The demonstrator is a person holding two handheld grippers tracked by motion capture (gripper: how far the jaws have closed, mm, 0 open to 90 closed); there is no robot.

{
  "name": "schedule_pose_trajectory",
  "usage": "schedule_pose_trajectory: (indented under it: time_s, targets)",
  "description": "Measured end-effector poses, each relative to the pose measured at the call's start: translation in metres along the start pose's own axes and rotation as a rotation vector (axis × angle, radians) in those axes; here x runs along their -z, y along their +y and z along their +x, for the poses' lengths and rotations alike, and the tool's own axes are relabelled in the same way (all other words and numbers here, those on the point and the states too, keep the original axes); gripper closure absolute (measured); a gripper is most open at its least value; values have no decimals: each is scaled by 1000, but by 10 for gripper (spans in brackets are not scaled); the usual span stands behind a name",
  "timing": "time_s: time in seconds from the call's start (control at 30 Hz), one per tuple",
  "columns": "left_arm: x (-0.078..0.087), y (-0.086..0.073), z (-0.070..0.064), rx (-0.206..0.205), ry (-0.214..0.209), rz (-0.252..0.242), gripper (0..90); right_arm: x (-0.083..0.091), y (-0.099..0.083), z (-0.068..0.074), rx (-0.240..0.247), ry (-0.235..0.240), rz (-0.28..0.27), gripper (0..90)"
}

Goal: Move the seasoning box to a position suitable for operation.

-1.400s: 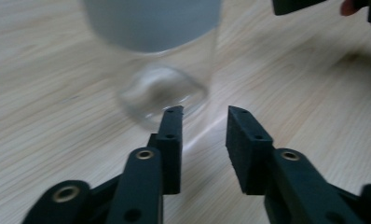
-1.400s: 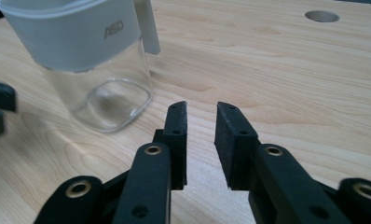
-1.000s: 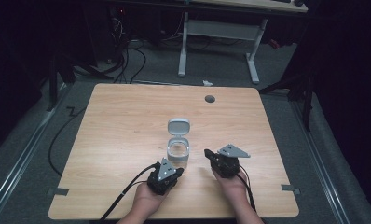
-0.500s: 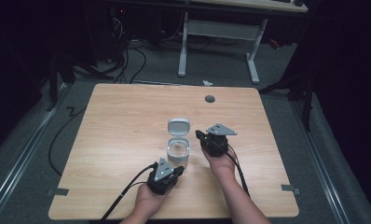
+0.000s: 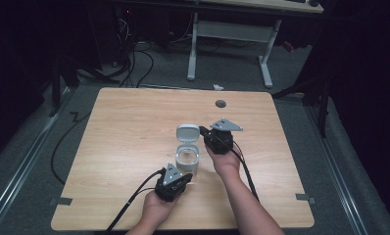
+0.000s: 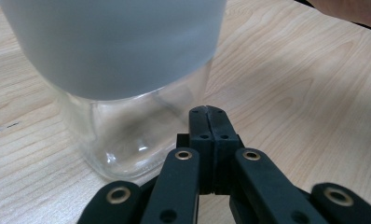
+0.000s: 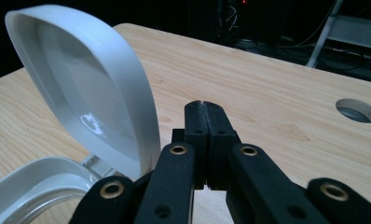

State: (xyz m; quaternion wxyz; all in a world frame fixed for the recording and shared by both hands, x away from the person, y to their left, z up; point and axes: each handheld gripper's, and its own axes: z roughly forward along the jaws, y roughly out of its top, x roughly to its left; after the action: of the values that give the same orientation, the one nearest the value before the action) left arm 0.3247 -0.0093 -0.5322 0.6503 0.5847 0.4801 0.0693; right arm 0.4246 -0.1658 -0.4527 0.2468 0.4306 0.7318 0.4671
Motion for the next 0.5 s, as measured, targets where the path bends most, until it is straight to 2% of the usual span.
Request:
schedule_pose_trajectory:
  time_s: [0.17, 0.3, 0.5]
  targets:
    - [-1, 0, 1, 6, 6, 1, 900, 1, 0, -2, 1, 9, 1, 898]
    - [-1, 1, 1, 8, 5, 1, 900, 5, 4, -3, -4, 11, -19, 898]
    - [-1, 1, 1, 14, 5, 5, 900, 3, 6, 1, 10, 22, -18, 898]
